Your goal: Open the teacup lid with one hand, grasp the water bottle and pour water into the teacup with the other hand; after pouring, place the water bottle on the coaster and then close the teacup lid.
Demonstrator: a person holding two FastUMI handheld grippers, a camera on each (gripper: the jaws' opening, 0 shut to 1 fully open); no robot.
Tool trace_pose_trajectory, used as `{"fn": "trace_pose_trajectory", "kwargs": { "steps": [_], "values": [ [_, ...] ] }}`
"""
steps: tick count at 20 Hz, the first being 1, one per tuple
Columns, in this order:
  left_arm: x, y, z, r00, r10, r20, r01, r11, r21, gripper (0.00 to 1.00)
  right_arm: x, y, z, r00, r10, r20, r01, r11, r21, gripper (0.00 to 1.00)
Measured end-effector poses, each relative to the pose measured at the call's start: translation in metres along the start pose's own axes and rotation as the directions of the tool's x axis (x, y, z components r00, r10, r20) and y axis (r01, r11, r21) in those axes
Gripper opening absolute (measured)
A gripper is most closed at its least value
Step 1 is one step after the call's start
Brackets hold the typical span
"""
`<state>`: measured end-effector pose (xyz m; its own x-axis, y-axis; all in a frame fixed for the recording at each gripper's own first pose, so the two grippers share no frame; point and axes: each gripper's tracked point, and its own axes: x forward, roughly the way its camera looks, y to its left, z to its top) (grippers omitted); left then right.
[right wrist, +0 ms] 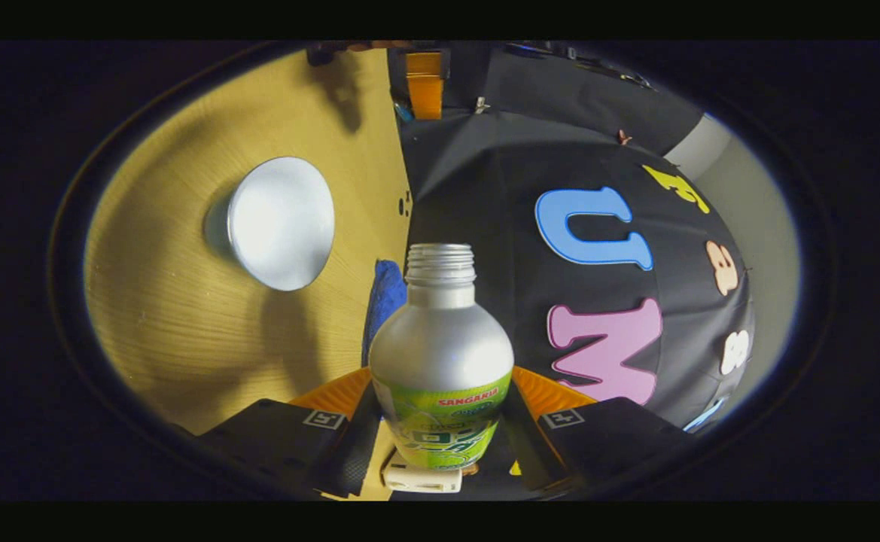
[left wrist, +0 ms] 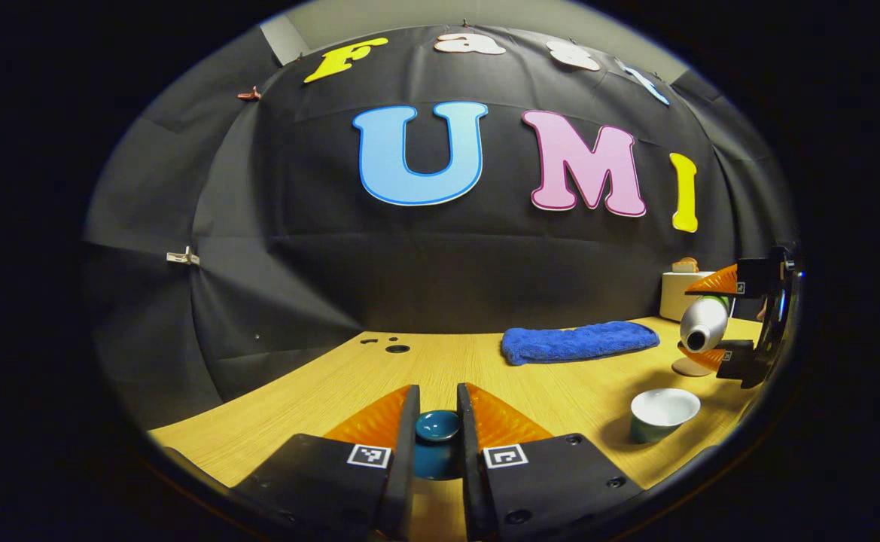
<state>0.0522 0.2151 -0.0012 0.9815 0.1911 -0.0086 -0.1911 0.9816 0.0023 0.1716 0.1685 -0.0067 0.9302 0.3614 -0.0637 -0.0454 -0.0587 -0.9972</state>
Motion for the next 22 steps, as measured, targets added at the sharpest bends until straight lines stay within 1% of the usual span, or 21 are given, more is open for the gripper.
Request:
{"fn": "trace_pose_trajectory", "kwargs": {
  "steps": [2, 4, 6, 9, 11, 14, 22],
  "values": [
    [-0.001, 0.000, 0.000, 1.000, -0.002, 0.000, 0.002, 1.000, 0.000, 0.31, 0.002, 0.001, 0.004, 1.000, 0.001, 0.016, 0.000, 0.999, -0.051, 0.79],
    [0.000, -0.001, 0.000, 1.000, -0.004, 0.000, 0.004, 1.000, -0.001, 0.31, 0.004, -0.003, 0.007, 0.999, -0.018, 0.035, 0.022, 0.991, -0.128, 0.79],
    [0.001, -0.002, 0.000, 1.000, -0.009, 0.000, 0.009, 1.000, -0.001, 0.30, 0.007, -0.004, 0.008, 0.999, -0.024, 0.048, 0.032, 0.984, -0.175, 0.79],
    [0.001, -0.003, 0.000, 1.000, -0.015, 0.001, 0.015, 1.000, -0.001, 0.31, 0.010, 0.000, 0.007, 0.999, -0.010, 0.049, 0.018, 0.985, -0.172, 0.79],
    [0.001, -0.002, 0.000, 1.000, -0.015, 0.001, 0.015, 1.000, -0.001, 0.31, 0.010, 0.001, 0.010, 0.998, -0.017, 0.057, 0.029, 0.977, -0.212, 0.79],
    [0.002, -0.004, 0.001, 1.000, -0.019, 0.001, 0.019, 1.000, -0.001, 0.31, 0.012, 0.007, 0.010, 0.999, 0.003, 0.053, 0.010, 0.970, -0.241, 0.79],
    [0.001, -0.003, 0.000, 1.000, -0.019, 0.001, 0.019, 1.000, -0.001, 0.31, 0.009, 0.003, 0.011, 0.998, -0.011, 0.062, 0.030, 0.952, -0.304, 0.78]
  ]
}}
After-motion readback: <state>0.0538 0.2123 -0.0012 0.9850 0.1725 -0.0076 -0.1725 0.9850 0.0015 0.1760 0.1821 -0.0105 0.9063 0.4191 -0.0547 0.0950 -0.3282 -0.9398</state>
